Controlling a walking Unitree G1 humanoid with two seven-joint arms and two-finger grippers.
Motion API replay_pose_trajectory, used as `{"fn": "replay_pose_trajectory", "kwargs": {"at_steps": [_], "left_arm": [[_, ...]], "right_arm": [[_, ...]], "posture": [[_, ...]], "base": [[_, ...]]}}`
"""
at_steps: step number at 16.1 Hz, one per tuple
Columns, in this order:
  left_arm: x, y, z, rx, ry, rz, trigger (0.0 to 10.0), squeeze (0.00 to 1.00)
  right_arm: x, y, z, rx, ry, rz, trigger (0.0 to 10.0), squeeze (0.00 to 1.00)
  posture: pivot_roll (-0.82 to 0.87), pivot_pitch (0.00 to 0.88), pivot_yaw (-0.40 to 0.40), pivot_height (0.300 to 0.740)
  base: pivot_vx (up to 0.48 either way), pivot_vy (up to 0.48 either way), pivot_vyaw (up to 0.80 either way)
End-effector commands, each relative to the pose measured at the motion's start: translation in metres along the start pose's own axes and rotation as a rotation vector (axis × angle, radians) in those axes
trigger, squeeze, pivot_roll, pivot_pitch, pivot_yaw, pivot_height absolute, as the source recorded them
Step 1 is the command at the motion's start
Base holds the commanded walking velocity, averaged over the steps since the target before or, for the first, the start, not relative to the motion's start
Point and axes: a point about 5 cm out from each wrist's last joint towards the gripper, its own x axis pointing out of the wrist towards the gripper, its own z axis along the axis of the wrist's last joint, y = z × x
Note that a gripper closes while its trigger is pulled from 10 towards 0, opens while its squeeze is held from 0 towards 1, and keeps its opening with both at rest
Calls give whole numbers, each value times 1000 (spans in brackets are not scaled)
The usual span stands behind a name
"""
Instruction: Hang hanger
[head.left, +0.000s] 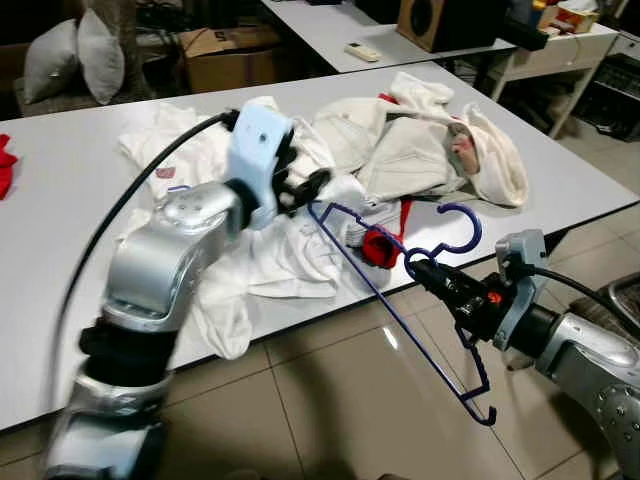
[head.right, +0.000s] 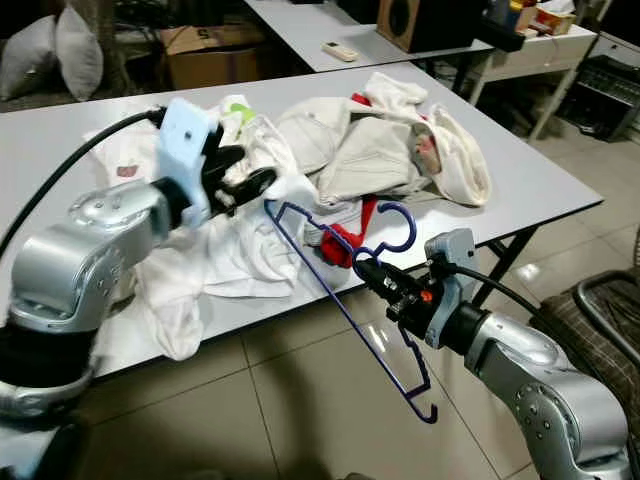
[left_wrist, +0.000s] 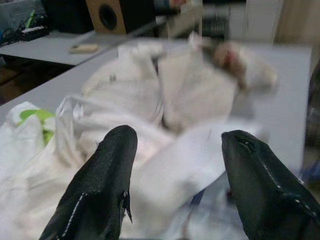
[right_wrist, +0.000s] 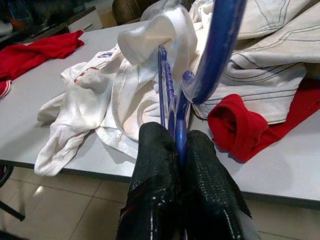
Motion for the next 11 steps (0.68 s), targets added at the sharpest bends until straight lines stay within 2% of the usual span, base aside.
{"fn": "replay_pose_trajectory", "kwargs": {"at_steps": [1, 6, 8, 9, 11], "left_arm": [[0, -1, -21, 97, 93, -18, 10000, 0], [1, 2, -49, 152, 226, 25, 10000, 0], [2, 5, -58, 97, 250, 64, 10000, 0], [4, 11, -65, 15, 280, 145, 10000, 0], [5, 15, -69, -38, 288, 186, 10000, 0]], "right_arm": [[-1, -2, 9, -15, -40, -3, 10000, 0], [-4, -2, 12, -13, -60, -3, 10000, 0], [-7, -1, 16, -6, -85, 10, 10000, 0], [-11, 0, 20, 2, -120, 22, 10000, 0], [-14, 2, 24, 16, -152, 42, 10000, 0]], "posture": [[-23, 0, -25, 740], [-29, 0, -19, 740], [-31, 0, -15, 740], [-36, 0, -12, 740], [-37, 0, -11, 740]], "base": [[0, 0, 0], [0, 0, 0], [0, 0, 0], [0, 0, 0], [0, 0, 0]]}}
